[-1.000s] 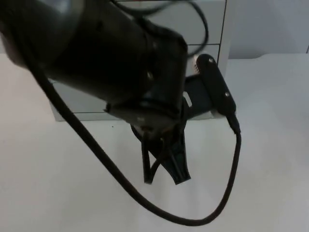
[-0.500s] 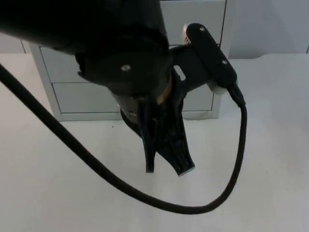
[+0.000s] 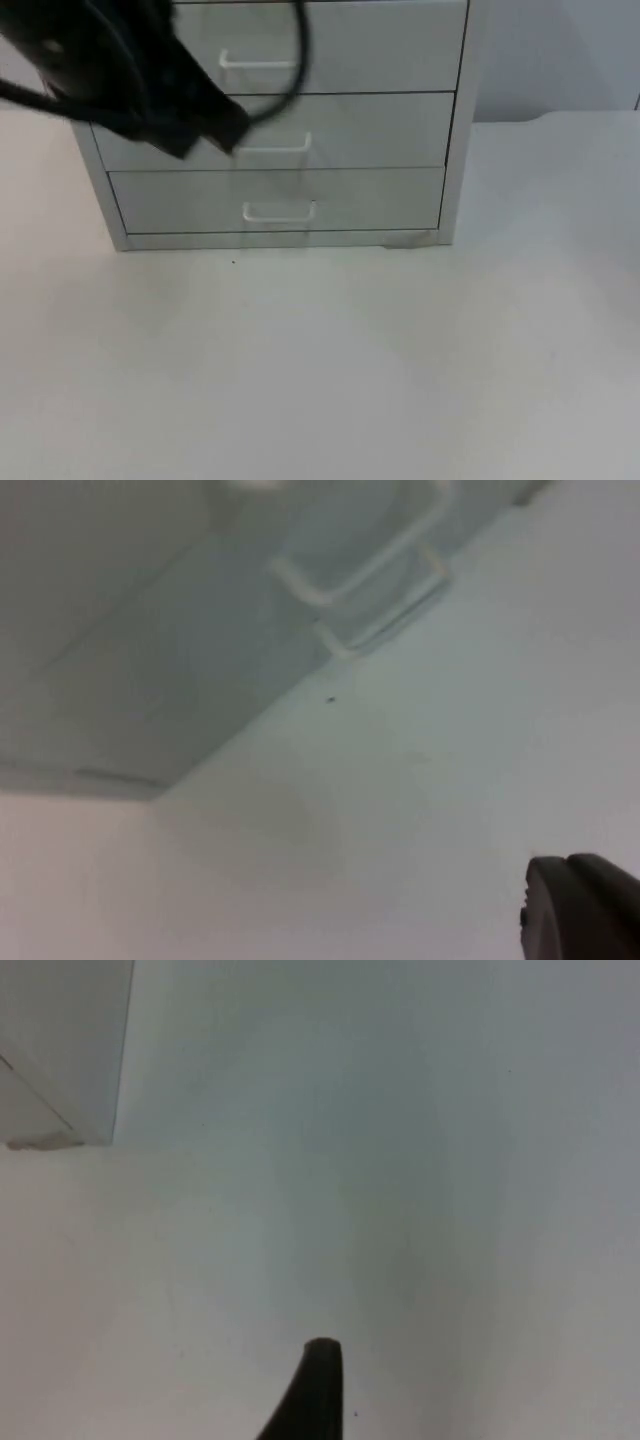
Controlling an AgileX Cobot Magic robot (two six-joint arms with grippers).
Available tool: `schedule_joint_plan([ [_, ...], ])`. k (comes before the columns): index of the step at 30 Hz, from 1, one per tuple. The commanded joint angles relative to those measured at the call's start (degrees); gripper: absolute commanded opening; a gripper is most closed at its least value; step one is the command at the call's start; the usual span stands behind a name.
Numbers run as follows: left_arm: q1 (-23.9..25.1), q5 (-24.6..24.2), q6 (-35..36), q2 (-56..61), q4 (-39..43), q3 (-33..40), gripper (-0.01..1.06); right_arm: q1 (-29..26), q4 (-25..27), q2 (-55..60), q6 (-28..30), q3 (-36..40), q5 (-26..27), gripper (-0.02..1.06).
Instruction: Open the drawer with the left hand, place the block into the drawer with the right hand, then close the drawer with the left hand.
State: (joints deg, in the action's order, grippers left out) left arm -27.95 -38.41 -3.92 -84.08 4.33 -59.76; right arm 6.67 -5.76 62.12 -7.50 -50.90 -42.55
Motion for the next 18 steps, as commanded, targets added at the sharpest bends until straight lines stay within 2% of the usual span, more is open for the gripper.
schedule_joint_plan([
  [1,3.3,-1.1,-1.9,2.6,-4.0,0.1,0.00,-0.1,0.0,-0.4,0.5,0.1,0.2,0.80],
  [4,7.6,-1.8,-1.9,4.8,-4.3,0.1,0.00,-0.1,0.0,-0.4,0.5,0.1,0.2,0.80],
  [7,15.3,-4.0,-1.9,9.2,-5.5,0.1,0.00,-0.1,0.0,-0.4,0.5,0.1,0.2,0.80],
  [10,18.0,-4.9,-1.9,10.9,-5.6,0.1,0.00,-0.1,0.0,-0.4,0.5,0.1,0.3,0.80],
  [13,23.9,-6.5,-1.9,14.3,-5.9,0.1,0.00,-0.1,0.0,-0.4,0.5,0.1,0.3,0.80],
  [18,27.9,-6.7,-1.9,17.4,-8.4,0.1,0.00,-0.1,0.0,-0.4,0.5,0.1,0.4,0.80],
])
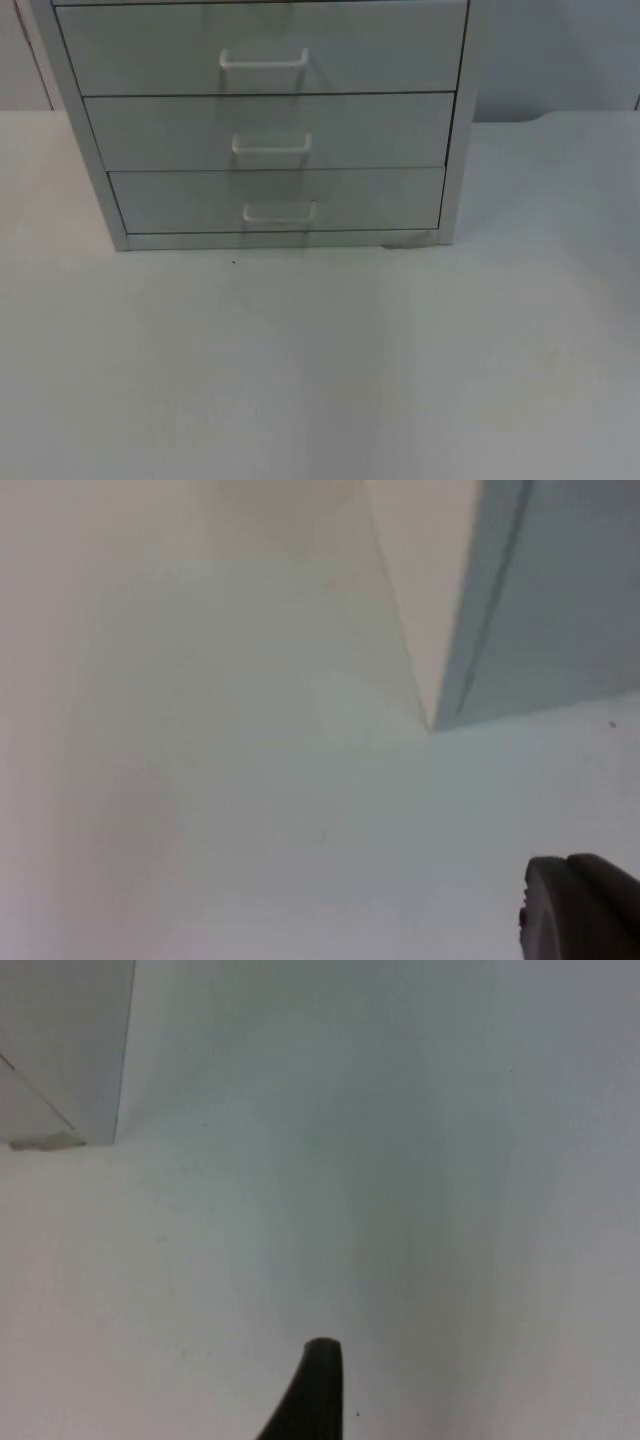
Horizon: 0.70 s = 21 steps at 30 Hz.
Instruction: Open the drawer with the left hand, place the block into the drawer with the right hand, then close the drawer with the left hand.
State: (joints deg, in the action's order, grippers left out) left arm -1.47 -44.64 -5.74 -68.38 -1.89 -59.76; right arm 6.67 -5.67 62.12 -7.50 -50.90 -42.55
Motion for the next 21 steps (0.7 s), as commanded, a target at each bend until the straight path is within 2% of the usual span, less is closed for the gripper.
schedule_joint_plan([
  [1,2.3,-0.7,-0.9,2.7,-3.7,0.1,0.00,-0.1,-0.1,-0.4,0.5,0.1,0.4,0.80],
  [10,2.8,-2.0,-1.7,9.8,-5.0,1.0,0.00,-0.1,0.4,-1.1,2.1,0.1,1.6,0.80],
  [14,2.8,1.5,-1.8,15.8,-6.9,5.0,0.00,-0.1,1.4,-4.3,3.1,0.1,2.2,0.80],
  [18,2.8,8.3,-1.9,25.5,-7.9,13.5,0.00,-0.1,1.7,-10.8,4.1,0.9,2.7,0.80],
  [21,2.8,10.1,-1.9,30.6,-8.8,16.4,0.00,-0.1,2.0,-14.8,4.5,2.7,4.1,0.80],
])
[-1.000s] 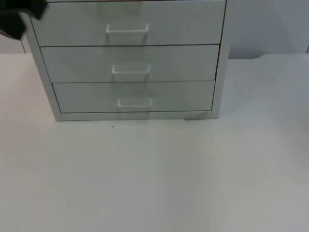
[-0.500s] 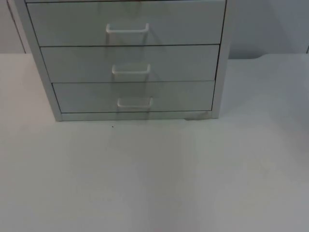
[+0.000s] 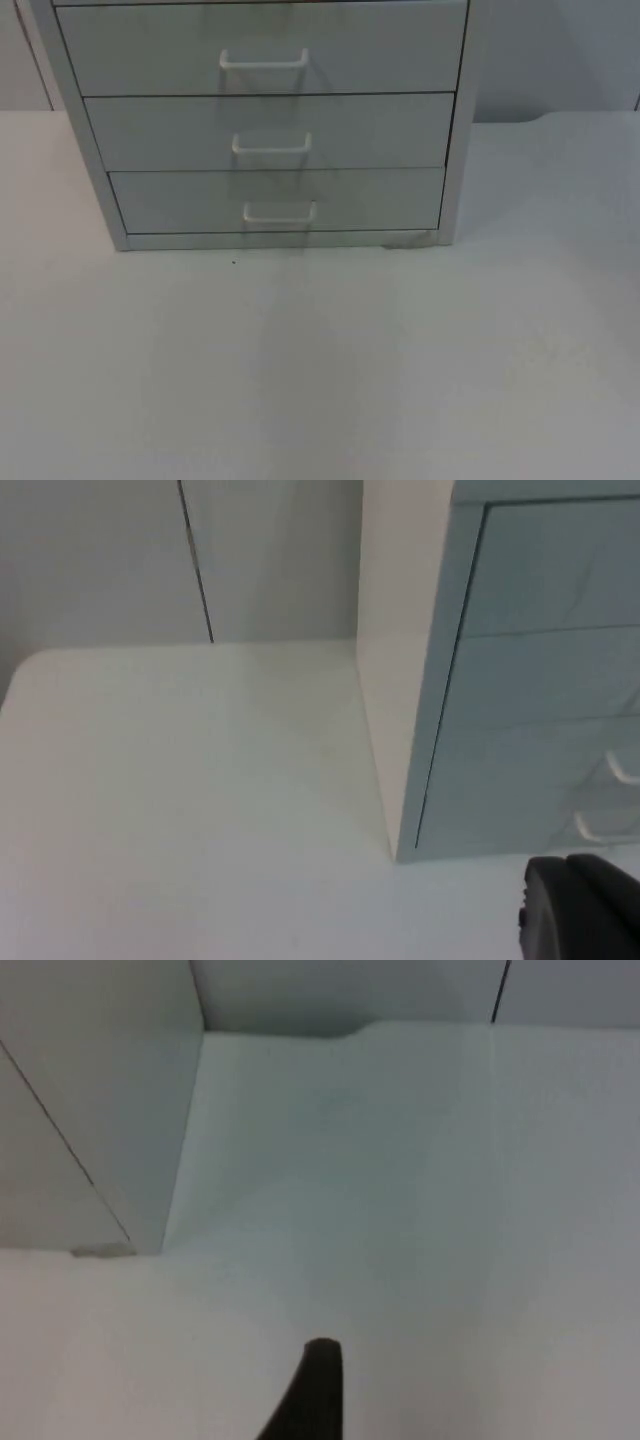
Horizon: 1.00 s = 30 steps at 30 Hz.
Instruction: Open the drawer with the left hand, place the block into the drawer with the right hand, then close the drawer with the left hand.
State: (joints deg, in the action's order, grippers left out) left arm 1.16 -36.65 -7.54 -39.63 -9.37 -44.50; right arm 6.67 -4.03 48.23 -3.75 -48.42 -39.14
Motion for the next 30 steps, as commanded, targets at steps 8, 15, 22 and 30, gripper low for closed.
schedule_joint_plan([
  [8,0.2,0.8,-0.1,14.1,-1.8,2.0,0.00,-0.1,0.5,-15.8,1.7,6.2,2.2,0.80],
  [15,-1.1,-1.8,-2.1,18.9,-3.6,2.0,0.00,-0.1,1.1,-27.0,2.1,7.4,-4.0,0.80],
  [22,-2.5,-7.0,-5.7,21.7,-5.1,2.0,0.00,-0.1,2.8,-34.2,5.0,7.4,-9.6,0.80],
  [30,-2.5,-14.1,-5.2,30.7,-4.7,2.0,0.00,-0.1,4.8,-43.4,6.8,7.4,-17.2,0.80],
])
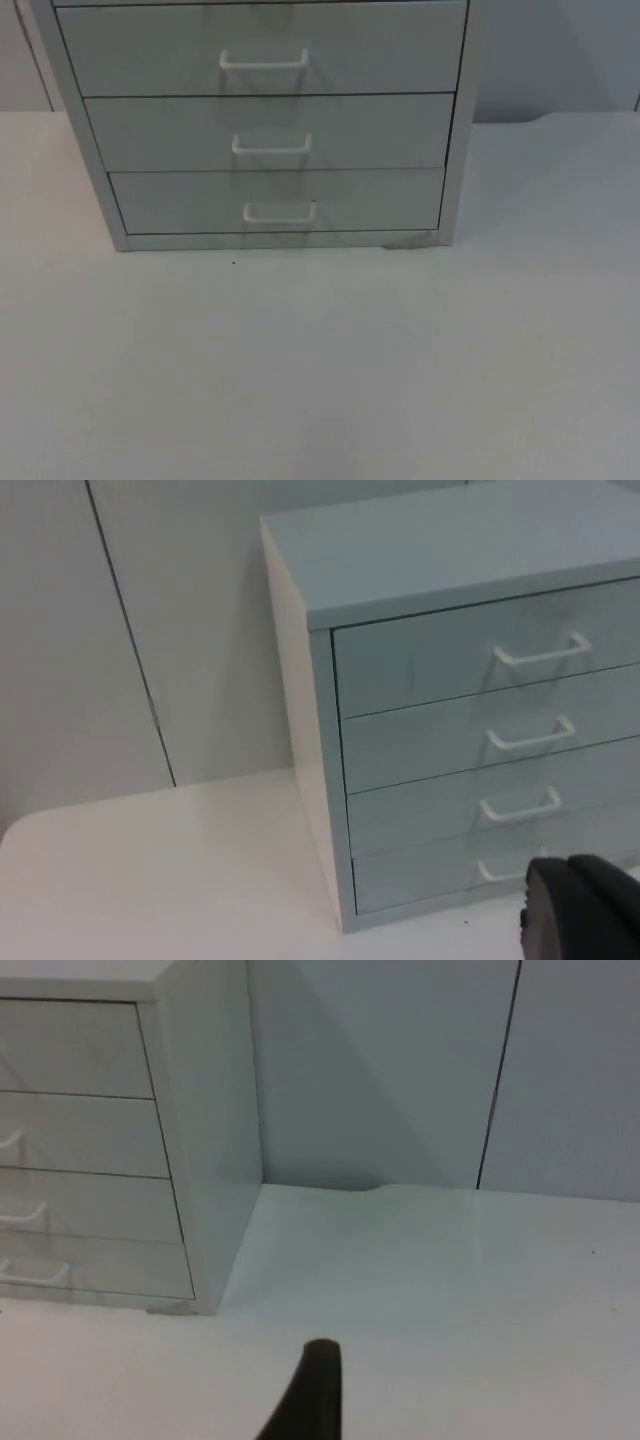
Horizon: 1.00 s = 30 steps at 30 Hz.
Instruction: Open the drawer with the left hand, place the block into the drawer with the right hand, then close the drawer with the left hand.
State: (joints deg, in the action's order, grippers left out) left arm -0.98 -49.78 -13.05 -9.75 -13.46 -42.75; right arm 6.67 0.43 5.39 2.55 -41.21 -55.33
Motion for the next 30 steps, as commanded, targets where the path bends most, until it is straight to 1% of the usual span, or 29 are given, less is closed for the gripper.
schedule_joint_plan([
  [1,-0.3,-1.9,0.4,2.5,-0.4,0.2,0.00,-0.1,0.4,-2.0,0.5,0.2,-2.1,0.80],
  [3,-0.3,-3.7,1.5,6.3,0.0,0.2,0.00,-0.1,0.4,-4.9,0.5,0.2,-4.6,0.80],
  [4,-0.3,-3.7,1.5,6.3,0.0,0.2,0.00,-0.1,0.4,-4.9,0.5,0.2,-4.6,0.80],
  [6,-0.3,-5.9,4.0,9.7,2.0,0.2,0.00,-0.1,0.4,-5.4,0.5,0.3,-6.4,0.80],
  [8,-0.3,-8.4,6.4,9.8,5.0,0.2,0.00,-0.1,0.6,-5.4,0.1,0.7,-9.6,0.80],
  [9,-0.3,-11.1,6.8,9.8,5.9,0.2,0.00,-0.1,1.0,-5.4,0.1,1.8,-9.9,0.80],
  [10,-0.3,-11.1,6.8,9.8,5.9,0.2,0.00,-0.1,1.0,-5.4,0.1,1.8,-9.9,0.80],
  [11,-0.3,-12.8,6.8,9.8,6.2,1.0,0.00,-0.1,1.5,-5.4,0.1,3.0,-9.9,0.80],
  [13,-0.3,-14.2,6.9,9.8,6.6,4.0,0.00,-0.1,2.1,-5.4,0.1,6.4,-8.8,0.80],
  [19,-0.3,-13.3,7.3,9.8,7.1,10.0,0.00,-0.1,1.3,-5.4,0.1,11.8,-6.5,0.80],
  [25,-0.3,-11.5,8.7,9.8,7.2,13.8,0.00,-0.1,1.4,-5.4,0.1,11.6,-6.5,0.80],
  [30,-0.3,-11.1,9.8,9.8,8.4,13.8,0.00,-0.1,1.4,-5.4,0.1,11.6,-6.5,0.80],
])
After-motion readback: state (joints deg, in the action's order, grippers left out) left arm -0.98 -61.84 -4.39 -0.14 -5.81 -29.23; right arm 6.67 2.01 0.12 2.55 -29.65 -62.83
